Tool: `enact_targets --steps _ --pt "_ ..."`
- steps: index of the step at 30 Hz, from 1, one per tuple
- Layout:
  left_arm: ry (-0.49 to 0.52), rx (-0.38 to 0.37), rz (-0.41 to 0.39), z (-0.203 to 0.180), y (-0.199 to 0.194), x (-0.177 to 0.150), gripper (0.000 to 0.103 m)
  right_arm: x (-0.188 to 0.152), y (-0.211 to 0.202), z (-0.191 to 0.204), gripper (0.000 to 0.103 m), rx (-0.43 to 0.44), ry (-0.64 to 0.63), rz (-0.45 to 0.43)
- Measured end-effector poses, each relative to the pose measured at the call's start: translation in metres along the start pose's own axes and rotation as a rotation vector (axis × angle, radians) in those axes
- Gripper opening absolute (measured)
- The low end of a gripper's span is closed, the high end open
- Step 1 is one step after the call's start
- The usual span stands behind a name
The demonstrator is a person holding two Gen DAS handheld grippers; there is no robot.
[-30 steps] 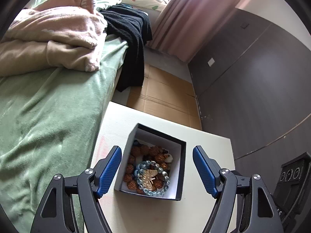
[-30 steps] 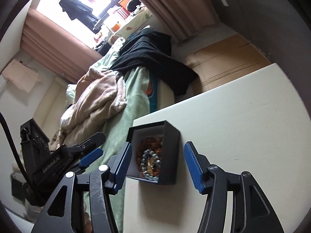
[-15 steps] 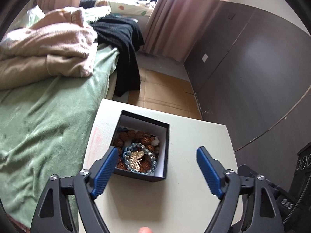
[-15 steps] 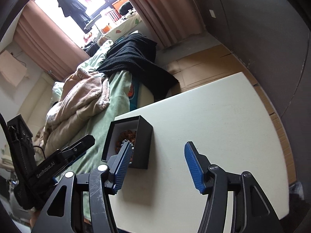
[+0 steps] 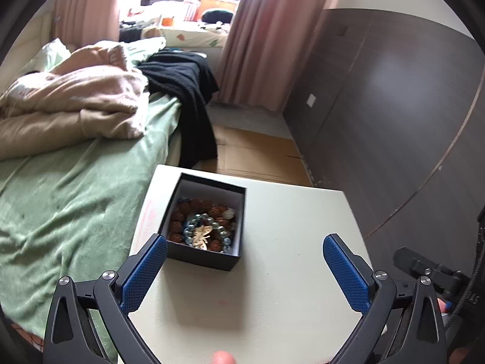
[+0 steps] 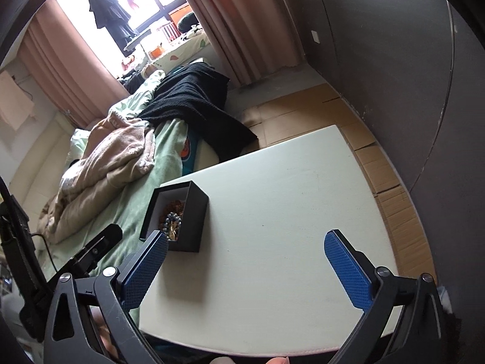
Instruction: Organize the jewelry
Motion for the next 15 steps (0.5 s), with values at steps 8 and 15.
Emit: enact_targets --steps 8,15 --pt "0.036 0.02 -0.056 -0.009 -0.015 0.001 0.102 -0.003 -0.013 -0.004 0.103 0.01 -0.037 -0.009" --pt "0.047 0.012 -0.072 -0.012 -0.02 0.002 0.102 -0.003 -0.023 -0.005 0.103 0.019 -0.069 -0.032"
Point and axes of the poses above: each gripper's, at about its wrist camera, not at the fingertips, and y roughly the way its jaws point, z to its left, x to its top, the point moved 2 cm from there along y, roughly the way its jaws point, and after that the axes turned 2 degrees about z, right-handed, at the moved point
